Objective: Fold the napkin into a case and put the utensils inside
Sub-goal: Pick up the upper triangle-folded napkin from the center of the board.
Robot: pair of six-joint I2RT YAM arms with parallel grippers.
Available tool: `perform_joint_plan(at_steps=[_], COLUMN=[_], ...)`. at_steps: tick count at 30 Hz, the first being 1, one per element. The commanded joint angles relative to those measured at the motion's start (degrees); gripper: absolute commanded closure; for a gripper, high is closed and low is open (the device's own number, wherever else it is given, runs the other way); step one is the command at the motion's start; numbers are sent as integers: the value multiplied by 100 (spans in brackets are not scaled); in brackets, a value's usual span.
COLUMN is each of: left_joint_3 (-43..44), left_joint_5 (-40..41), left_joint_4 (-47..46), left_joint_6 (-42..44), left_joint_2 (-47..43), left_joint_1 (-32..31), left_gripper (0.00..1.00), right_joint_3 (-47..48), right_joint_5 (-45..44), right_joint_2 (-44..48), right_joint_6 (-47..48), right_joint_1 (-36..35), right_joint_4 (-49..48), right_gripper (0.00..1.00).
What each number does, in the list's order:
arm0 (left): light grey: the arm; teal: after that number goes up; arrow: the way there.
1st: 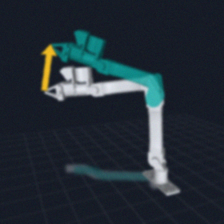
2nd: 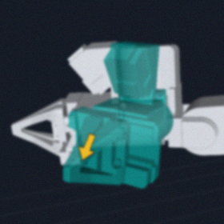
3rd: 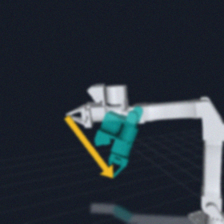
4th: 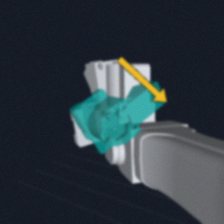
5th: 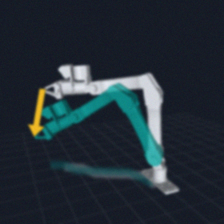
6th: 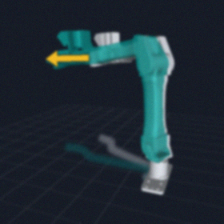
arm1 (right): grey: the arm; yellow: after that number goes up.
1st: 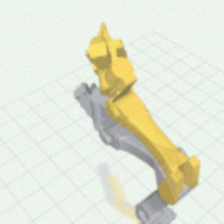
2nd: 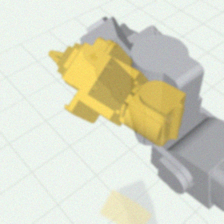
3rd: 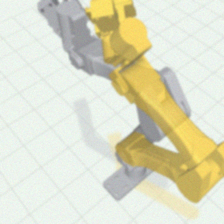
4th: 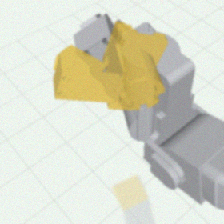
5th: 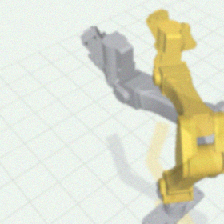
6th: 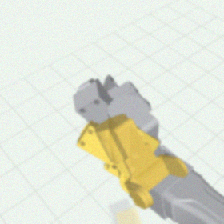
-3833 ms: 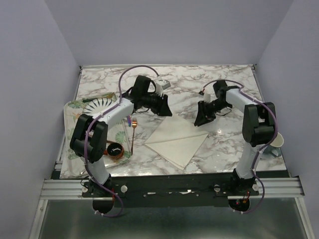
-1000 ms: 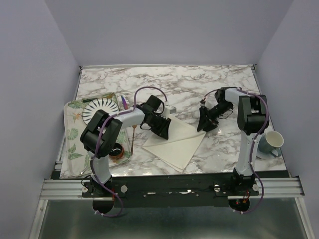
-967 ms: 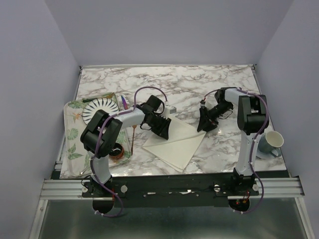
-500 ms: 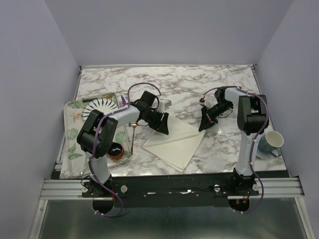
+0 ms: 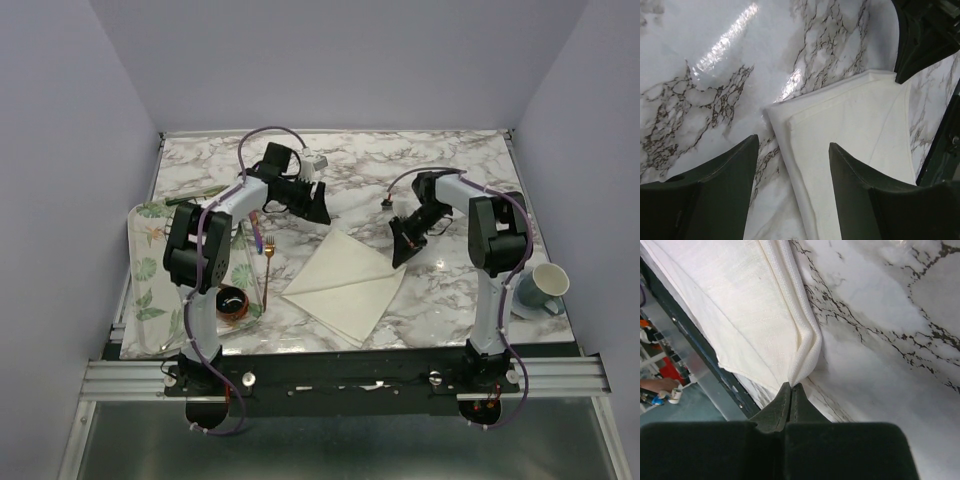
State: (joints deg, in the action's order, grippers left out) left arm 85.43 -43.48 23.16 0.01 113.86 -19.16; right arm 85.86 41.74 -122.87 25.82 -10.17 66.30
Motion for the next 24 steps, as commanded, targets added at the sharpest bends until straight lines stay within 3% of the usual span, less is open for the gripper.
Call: perform_joint_plan(at_steps=[1,6,24], left_joint_3=[202,466,1107], left_joint_5=[-512,-565,-776], left_joint_4=[444,497,725], left_joint_6=[87,25,-248], left_joint_2=[548,891,1876], left_joint_1=[-35,-53,-220], left_gripper=[32,32,47], right_joint_3=[115,97,255], right_joint_5=[-455,-640,-755], right_joint_2=[219,237,105], right_joint_6=[326,423,415], right_joint_1=[-55,-116,-116], right_joint_4=[-205,-250,-206], right_gripper=[99,99,99])
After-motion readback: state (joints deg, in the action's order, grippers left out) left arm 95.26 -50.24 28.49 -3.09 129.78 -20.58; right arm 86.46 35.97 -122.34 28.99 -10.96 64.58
